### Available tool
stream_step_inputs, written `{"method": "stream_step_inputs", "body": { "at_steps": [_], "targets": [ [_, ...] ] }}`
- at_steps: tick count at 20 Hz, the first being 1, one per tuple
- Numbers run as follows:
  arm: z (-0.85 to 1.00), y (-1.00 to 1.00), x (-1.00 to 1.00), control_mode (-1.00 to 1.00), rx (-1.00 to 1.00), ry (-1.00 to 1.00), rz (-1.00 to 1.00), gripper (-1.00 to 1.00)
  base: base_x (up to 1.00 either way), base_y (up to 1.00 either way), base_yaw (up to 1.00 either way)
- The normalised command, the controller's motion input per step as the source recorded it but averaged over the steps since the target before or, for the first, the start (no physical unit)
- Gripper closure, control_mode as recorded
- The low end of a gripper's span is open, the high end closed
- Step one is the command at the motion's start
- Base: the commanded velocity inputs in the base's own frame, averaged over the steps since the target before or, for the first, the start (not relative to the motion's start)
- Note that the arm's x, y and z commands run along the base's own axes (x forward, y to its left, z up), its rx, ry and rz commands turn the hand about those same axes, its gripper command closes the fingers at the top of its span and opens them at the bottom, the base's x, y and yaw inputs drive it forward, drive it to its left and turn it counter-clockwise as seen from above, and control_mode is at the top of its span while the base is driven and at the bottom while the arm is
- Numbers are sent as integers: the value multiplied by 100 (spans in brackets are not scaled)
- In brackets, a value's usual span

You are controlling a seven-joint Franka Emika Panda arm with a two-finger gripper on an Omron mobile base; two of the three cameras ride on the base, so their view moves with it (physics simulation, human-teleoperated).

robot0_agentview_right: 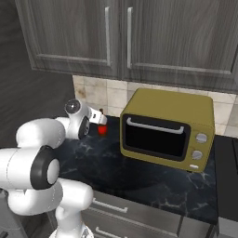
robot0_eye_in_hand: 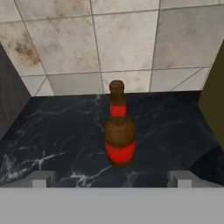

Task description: Place the beers on the top shelf of the fridge to keep them out of children's reach, and place the mushroom on lower shelves for easy access.

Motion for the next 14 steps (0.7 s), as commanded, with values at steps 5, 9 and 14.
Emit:
{"method": "stream_step_inputs", "body": {
  "at_steps": [5, 9, 14],
  "targets": [
    [-23, 0, 30, -100, 0, 0, 0, -100, 0, 0, 0],
    [-15, 0, 26, -100, 0, 0, 0, -100, 0, 0, 0],
    [-10, 0, 26, -100, 0, 0, 0, -100, 0, 0, 0]
  ]
}}
